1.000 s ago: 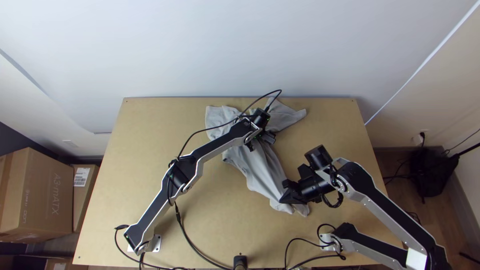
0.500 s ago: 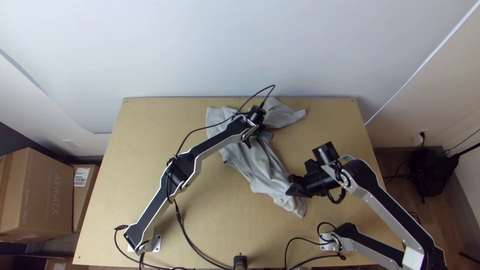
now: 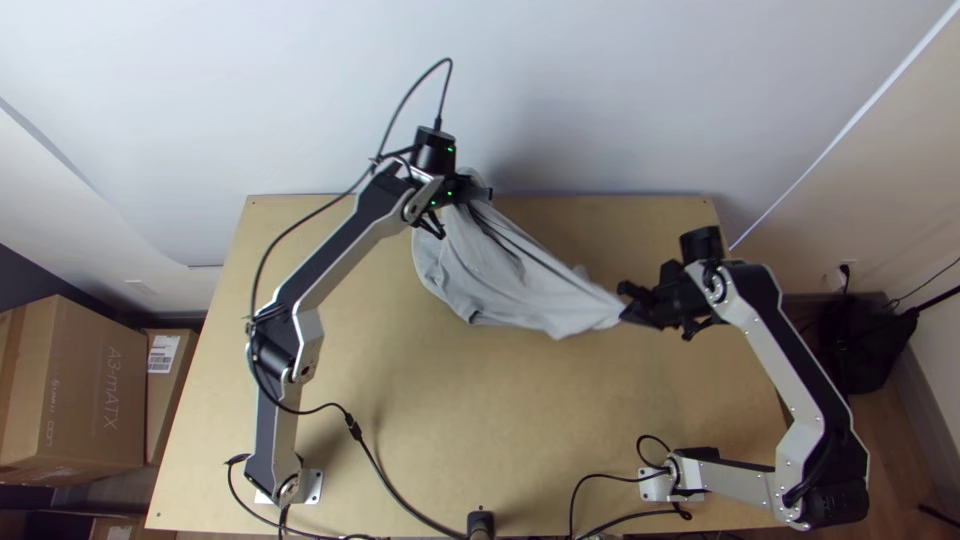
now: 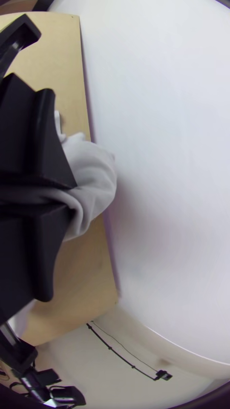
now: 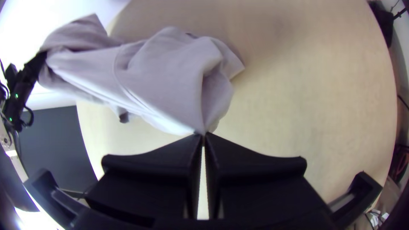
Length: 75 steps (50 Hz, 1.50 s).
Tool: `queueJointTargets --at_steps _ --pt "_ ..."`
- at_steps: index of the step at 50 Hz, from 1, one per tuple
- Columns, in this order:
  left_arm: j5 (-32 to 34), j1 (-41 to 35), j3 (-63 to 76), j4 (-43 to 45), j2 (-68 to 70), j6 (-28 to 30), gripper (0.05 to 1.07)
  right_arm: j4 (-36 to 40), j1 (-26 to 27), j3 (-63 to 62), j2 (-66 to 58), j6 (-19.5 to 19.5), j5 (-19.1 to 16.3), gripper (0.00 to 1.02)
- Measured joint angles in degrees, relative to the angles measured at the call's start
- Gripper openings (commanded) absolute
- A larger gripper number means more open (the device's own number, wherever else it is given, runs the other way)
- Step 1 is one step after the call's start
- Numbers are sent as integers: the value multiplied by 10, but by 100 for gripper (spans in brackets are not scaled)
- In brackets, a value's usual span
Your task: Fold the t-shirt
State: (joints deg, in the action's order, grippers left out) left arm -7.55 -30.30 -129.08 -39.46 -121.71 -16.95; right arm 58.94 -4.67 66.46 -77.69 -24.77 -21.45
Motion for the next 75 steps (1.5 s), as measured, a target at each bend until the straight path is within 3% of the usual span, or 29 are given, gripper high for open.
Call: queueJointTargets --at_steps 10,15,20,29,32,36,41,47,55,64,75 --pt "0 7 74 -73 122 -42 8 -49 36 93 0 -5 1 2" --pt "8 -8 171 -96 202 -72 8 -63 37 109 0 -10 1 2" --pt "59 -37 293 -99 278 -89 8 -63 37 104 1 -18 1 2" --pt "102 -107 509 -99 314 -91 10 -62 37 65 7 -18 1 2" --pt "110 -128 556 -100 309 -88 27 -60 37 48 10 -17 0 2" --pt "132 -151 592 -99 307 -80 66 -57 37 29 14 -17 0 2" --pt "175 -167 605 -106 307 -57 80 -52 42 14 21 -13 2 2" --pt "211 -156 606 -111 316 -24 80 -48 51 5 28 -3 6 2" --pt "306 -68 583 -119 368 12 80 -42 57 -12 38 5 7 2" --pt "304 3 494 -65 375 15 80 -41 60 -46 45 9 7 2" --pt "236 -28 466 -39 335 18 80 -42 59 -70 46 9 8 2"
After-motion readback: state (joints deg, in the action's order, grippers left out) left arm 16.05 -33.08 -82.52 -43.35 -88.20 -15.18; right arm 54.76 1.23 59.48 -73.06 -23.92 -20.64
